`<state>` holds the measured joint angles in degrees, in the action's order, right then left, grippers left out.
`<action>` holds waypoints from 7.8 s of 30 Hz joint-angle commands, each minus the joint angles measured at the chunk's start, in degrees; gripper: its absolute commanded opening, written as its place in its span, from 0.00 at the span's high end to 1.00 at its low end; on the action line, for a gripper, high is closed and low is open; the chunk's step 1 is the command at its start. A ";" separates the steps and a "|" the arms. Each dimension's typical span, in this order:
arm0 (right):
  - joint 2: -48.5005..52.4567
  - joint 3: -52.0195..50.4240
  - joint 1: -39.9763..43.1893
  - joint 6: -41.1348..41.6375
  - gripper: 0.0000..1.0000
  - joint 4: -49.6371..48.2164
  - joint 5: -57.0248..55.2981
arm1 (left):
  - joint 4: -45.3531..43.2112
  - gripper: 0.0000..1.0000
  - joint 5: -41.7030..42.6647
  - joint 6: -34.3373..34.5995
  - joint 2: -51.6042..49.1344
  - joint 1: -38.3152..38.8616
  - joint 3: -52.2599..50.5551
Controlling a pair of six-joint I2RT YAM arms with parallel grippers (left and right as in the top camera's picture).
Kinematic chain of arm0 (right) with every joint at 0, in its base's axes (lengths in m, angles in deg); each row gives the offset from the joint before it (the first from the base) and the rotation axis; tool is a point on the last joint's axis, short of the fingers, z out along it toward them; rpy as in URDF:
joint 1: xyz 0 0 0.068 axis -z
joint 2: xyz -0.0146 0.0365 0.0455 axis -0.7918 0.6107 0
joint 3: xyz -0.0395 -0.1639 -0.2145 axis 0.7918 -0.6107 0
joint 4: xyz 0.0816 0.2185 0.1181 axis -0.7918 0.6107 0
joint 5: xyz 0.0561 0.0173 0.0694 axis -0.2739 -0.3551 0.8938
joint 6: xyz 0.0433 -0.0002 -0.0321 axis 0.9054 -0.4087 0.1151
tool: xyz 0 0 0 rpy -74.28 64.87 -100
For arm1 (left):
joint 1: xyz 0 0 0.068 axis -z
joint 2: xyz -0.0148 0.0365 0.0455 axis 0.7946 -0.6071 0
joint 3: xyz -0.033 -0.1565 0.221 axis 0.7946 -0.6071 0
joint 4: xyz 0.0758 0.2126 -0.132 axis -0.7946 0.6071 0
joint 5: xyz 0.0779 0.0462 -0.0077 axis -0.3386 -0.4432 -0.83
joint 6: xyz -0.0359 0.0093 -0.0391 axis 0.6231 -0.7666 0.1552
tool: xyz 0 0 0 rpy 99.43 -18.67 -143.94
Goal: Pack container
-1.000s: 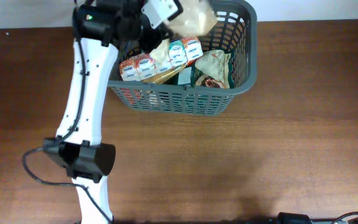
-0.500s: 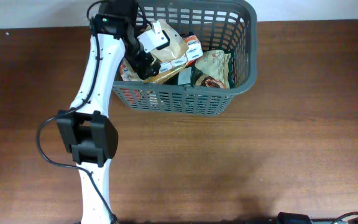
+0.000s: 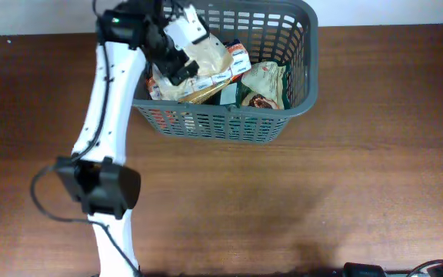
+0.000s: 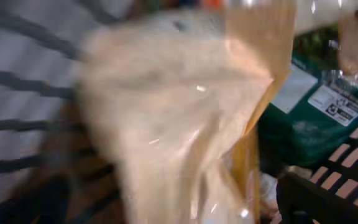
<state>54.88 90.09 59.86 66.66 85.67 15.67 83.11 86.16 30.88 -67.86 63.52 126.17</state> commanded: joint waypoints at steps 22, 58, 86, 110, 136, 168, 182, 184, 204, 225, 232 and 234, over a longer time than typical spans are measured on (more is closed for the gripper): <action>-0.24 -0.42 -0.33 0.28 0.01 -1.01 7.82 | 0.96 0.01 -7.26 4.90 32.48 -0.20 1.90; -0.24 -0.42 -0.33 0.28 0.01 -1.01 8.07 | 2.58 0.01 -7.19 12.46 57.40 -0.20 1.90; -0.24 -22.25 -0.37 -0.74 0.01 -69.11 38.16 | 11.08 0.01 -5.42 12.46 61.75 -0.20 1.90; -0.24 -49.59 -0.39 2.43 0.01 -107.65 56.41 | 12.37 0.01 -4.61 12.44 61.75 -0.20 1.90; -0.02 -49.59 -0.37 2.43 0.01 -69.13 65.42 | 14.53 0.01 -4.61 12.46 61.79 -0.20 1.90; -0.02 -49.59 -0.37 2.40 0.01 -69.13 65.22 | 18.08 0.01 -5.86 12.41 61.92 -0.20 2.03; -0.02 -49.59 -0.37 2.43 0.01 -69.13 65.22 | 14.38 0.01 3.98 12.48 73.55 -5.44 -7.78; -0.02 -49.59 -0.37 2.43 0.00 -69.16 65.22 | 10.69 0.01 4.76 12.94 78.09 -7.10 -14.27; -0.02 -49.59 -0.37 2.43 0.01 -69.13 65.22 | -53.99 0.01 17.57 20.33 110.03 -9.57 -102.62; -0.02 -49.59 -0.37 2.43 0.01 -69.13 65.22 | -77.05 0.01 7.72 20.28 122.07 -9.60 -136.04; -0.02 -49.59 -0.37 2.43 0.01 -69.13 65.22 | -71.93 0.01 4.35 20.28 123.19 -10.23 -137.24; -0.02 -49.59 -0.37 2.43 0.01 -69.13 65.22 | -69.37 0.01 4.37 20.28 123.19 -10.82 -137.24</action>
<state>55.03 40.76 59.84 69.22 16.19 79.80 11.99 92.52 50.61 54.56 53.61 -10.50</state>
